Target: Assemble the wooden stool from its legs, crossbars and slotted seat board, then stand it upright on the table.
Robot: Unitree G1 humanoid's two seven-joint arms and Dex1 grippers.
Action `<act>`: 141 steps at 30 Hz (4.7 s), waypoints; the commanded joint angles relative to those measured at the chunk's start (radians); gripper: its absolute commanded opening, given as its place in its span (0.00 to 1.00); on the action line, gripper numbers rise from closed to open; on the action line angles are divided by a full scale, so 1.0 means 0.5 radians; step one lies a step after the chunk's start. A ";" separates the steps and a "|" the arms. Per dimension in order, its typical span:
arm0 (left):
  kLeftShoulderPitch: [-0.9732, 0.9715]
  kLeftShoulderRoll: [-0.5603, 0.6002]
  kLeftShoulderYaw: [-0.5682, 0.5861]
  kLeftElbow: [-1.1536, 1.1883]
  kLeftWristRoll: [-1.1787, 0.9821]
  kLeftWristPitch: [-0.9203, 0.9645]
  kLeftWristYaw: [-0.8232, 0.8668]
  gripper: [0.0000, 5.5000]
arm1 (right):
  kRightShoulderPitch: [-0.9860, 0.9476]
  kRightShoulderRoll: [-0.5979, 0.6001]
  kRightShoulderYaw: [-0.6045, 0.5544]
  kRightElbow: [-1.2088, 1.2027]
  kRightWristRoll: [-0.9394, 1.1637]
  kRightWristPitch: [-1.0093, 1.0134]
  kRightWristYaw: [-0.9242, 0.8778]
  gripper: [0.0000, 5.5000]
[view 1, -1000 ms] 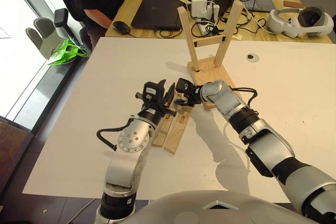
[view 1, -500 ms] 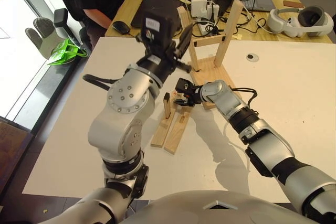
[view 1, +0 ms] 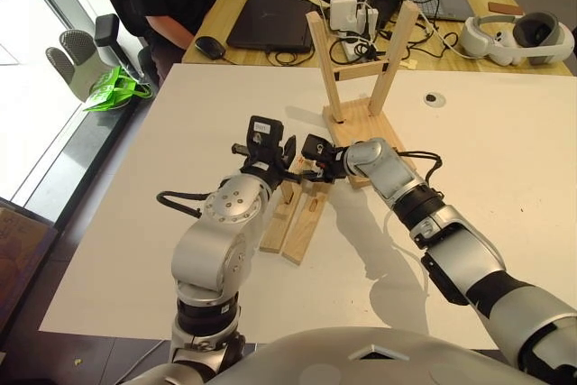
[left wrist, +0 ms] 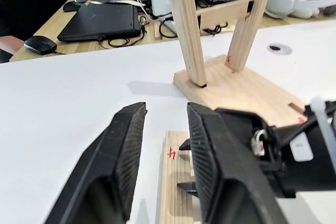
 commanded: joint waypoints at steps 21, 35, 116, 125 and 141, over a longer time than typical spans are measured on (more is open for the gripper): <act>-1.311 -0.341 0.658 0.001 -0.281 0.112 0.117 0.26 | 0.840 0.410 -1.400 -2.469 1.584 0.801 -1.696 0.42; -0.084 0.061 -0.191 0.259 -0.064 0.142 0.101 0.26 | 0.870 0.341 -1.449 -2.582 1.733 0.869 -1.898 0.42; -0.217 0.175 -0.039 0.222 0.446 -0.473 -0.124 0.27 | 1.735 -1.126 -0.739 -3.192 2.437 1.793 -1.617 0.64; -0.228 -0.112 -0.207 0.177 0.583 -0.520 0.140 0.27 | 1.777 -1.431 -0.606 -3.178 2.031 1.862 -1.449 0.64; -0.112 -0.335 -0.374 0.191 0.669 -0.589 0.273 0.27 | 1.691 -0.877 -0.482 -2.970 1.867 2.080 -1.545 0.64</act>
